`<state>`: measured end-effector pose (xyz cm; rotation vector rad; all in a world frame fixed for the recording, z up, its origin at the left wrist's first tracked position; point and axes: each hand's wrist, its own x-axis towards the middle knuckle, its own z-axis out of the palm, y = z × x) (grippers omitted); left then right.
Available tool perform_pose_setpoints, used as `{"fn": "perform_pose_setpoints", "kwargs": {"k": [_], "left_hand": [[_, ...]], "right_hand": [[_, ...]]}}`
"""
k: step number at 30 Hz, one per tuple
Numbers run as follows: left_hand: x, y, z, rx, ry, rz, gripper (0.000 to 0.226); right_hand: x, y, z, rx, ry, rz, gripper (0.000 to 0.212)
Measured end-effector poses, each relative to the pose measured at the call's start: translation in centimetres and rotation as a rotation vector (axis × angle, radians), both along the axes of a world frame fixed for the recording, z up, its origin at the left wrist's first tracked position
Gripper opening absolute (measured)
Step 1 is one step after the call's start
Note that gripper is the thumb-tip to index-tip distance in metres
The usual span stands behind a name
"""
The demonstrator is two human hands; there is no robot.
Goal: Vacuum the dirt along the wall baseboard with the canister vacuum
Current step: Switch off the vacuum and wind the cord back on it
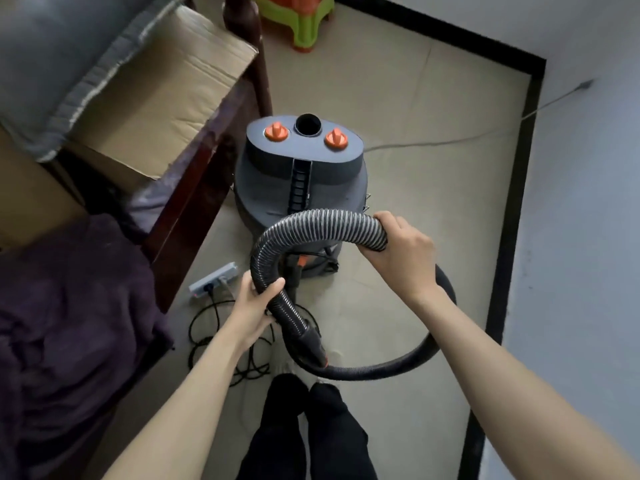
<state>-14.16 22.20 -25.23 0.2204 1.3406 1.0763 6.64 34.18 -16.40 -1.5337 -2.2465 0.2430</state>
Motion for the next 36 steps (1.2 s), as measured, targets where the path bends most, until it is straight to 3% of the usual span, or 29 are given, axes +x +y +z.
{"fn": "perform_pose_setpoints", "kwargs": {"k": [4,7,11,15,18,22,25,36], "left_hand": [[1.0,0.6,-0.4,0.015,-0.047,0.004,0.032],[0.4,1.8,-0.7,-0.001,0.029,0.018,0.035],[0.3,1.0,-2.2,-0.084,0.135,-0.191,0.021],[-0.1,0.0,-3.9,-0.097,0.259,-0.341,0.050],[-1.6,1.1,-5.4,-0.106,0.404,-0.498,0.050],[-2.8,4.5,-7.4,-0.131,0.552,-0.389,0.037],[-3.2,6.7,-9.2,-0.150,0.640,-0.454,0.037],[-2.6,9.3,-15.9,-0.192,0.627,-0.625,0.039]], "right_hand": [[0.2,0.2,0.0,0.072,0.000,-0.012,0.045],[-0.1,0.6,0.1,0.088,-0.022,0.044,0.052],[0.5,-0.1,-1.9,0.000,-0.117,0.160,0.059],[1.9,-1.3,-5.5,-0.044,-0.208,0.188,0.056],[2.7,-2.8,-8.3,-0.087,-0.254,0.197,0.048],[1.7,-5.4,-11.2,-0.138,-0.291,0.229,0.041],[0.7,-5.4,-12.7,-0.165,-0.267,0.190,0.044],[2.1,-4.3,-15.4,-0.365,-0.246,0.215,0.065]]}}
